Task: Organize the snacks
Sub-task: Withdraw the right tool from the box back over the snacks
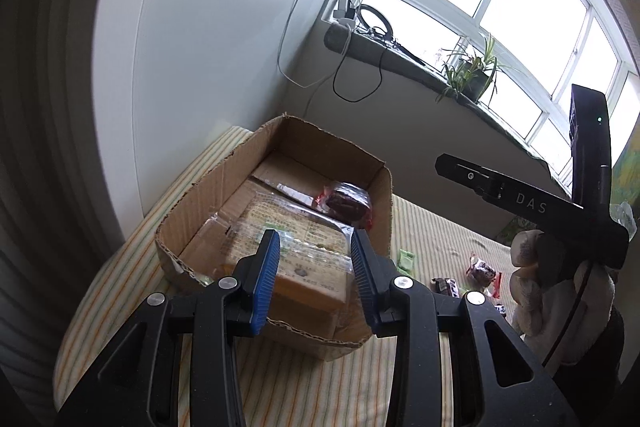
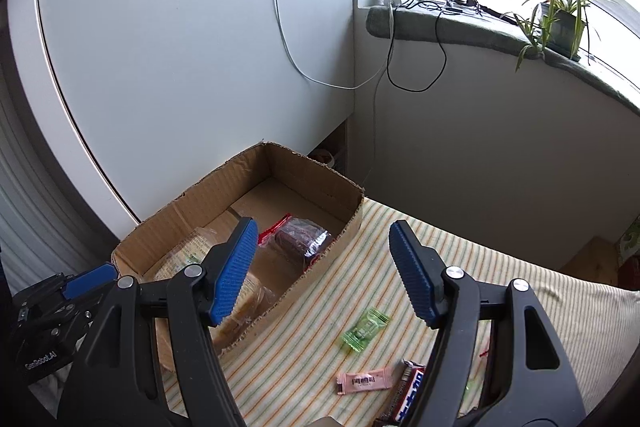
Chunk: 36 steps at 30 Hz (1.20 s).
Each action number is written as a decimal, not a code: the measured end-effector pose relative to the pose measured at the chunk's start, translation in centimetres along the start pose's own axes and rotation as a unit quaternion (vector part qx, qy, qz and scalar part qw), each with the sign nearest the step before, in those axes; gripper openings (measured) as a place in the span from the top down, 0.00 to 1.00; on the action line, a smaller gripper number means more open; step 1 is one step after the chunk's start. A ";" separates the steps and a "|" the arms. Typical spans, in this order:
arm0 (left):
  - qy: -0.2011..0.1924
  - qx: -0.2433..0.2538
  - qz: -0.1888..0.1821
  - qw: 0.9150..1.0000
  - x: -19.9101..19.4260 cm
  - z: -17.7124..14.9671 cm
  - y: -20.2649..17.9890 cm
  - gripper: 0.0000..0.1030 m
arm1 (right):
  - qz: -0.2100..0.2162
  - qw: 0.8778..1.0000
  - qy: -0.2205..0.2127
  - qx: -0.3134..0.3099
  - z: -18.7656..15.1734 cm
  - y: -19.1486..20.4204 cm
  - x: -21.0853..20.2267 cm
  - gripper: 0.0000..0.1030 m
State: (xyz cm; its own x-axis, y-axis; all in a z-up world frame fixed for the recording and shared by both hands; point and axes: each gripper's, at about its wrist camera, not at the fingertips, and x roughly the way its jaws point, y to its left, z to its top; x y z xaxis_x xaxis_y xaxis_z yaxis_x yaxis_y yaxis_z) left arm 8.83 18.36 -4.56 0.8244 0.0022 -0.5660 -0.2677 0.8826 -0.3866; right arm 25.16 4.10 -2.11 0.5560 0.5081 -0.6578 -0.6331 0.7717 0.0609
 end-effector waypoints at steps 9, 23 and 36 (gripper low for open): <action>0.010 0.014 -0.031 0.999 -0.4 -1.5 -2.8 0.66 | -0.030 0.999 -0.015 0.024 -3.5 -4.6 -6.3 0.31; 0.067 0.051 -0.081 0.993 2.0 -4.5 -8.3 0.66 | -0.109 0.989 0.034 0.091 -13.9 -14.5 -12.5 0.31; 0.129 0.083 -0.105 0.983 5.0 -7.8 -12.5 0.66 | -0.051 0.990 0.074 0.108 -20.6 -13.5 -11.6 0.31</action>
State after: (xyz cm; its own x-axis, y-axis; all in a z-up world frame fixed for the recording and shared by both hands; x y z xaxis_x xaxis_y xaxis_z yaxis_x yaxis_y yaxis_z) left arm 12.36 3.61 -8.23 0.6926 -0.2889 -0.6609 -0.0024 0.9154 -0.4026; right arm 16.18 -20.09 -10.74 0.5161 0.3742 -0.7704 -0.4395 0.8878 0.1368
